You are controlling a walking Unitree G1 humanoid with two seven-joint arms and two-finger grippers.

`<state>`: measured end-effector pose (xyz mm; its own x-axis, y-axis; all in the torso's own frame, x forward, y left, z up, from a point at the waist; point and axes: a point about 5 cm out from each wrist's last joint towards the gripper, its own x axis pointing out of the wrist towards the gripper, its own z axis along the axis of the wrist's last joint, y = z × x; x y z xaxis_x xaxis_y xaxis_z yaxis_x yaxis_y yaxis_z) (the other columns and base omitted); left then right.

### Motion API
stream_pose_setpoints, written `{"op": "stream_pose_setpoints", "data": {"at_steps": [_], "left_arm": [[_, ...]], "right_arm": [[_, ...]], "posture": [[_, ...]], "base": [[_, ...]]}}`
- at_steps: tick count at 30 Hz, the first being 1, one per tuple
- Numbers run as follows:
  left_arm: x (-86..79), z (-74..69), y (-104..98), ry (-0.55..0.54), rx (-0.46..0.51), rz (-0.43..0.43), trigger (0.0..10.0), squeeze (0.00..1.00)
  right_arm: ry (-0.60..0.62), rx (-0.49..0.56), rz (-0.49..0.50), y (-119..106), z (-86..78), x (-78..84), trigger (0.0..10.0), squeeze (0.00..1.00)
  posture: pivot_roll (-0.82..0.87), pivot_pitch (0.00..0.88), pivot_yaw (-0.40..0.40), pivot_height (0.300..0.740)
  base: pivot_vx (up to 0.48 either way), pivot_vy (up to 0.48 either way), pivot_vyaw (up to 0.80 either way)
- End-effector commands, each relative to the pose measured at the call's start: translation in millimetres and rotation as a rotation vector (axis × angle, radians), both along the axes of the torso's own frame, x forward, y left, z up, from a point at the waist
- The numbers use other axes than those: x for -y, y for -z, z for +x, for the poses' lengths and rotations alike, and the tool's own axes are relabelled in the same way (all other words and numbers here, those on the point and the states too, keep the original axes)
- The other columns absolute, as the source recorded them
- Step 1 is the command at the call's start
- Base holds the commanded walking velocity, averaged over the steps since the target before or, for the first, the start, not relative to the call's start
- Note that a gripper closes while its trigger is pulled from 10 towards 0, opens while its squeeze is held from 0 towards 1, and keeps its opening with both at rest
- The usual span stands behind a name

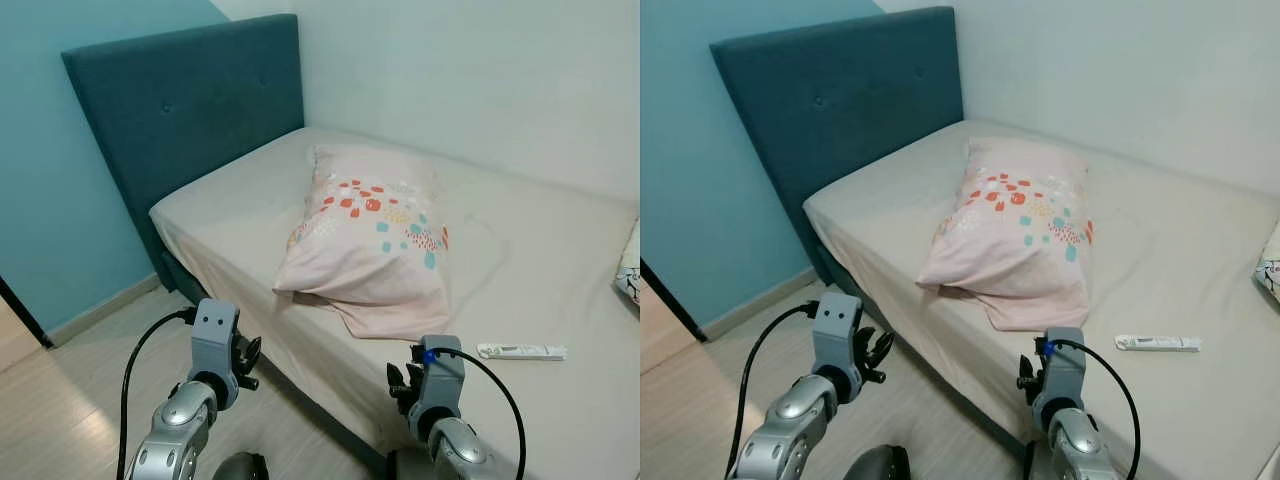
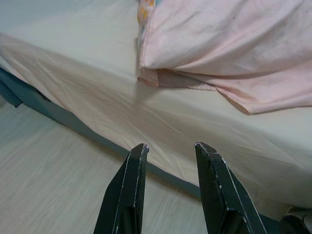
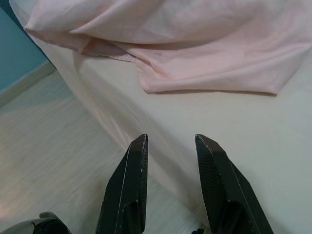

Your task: Clean up the room

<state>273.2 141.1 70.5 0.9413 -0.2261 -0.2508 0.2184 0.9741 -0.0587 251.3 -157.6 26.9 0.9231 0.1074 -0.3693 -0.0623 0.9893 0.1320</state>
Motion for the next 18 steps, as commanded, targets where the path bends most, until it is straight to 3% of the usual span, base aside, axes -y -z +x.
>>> {"op": "stream_pose_setpoints", "data": {"at_steps": [1,18], "left_arm": [[-6.6,0.0,-1.4,-0.004,-0.001,0.023,10.0,0.0],[-6.6,1.1,-1.5,0.0,-0.004,0.028,10.0,0.0]], "right_arm": [[-0.008,-0.001,0.011,0.4,-0.4,-2.8,10.0,0.0],[-0.008,-0.001,0.023,0.2,-0.4,-2.2,10.0,0.0]], "posture": [[0.05,0.037,0.049,0.637],[0.05,0.039,0.054,0.702]], "base": [[0.0,0.0,0.0],[0.0,0.0,0.0]]}}
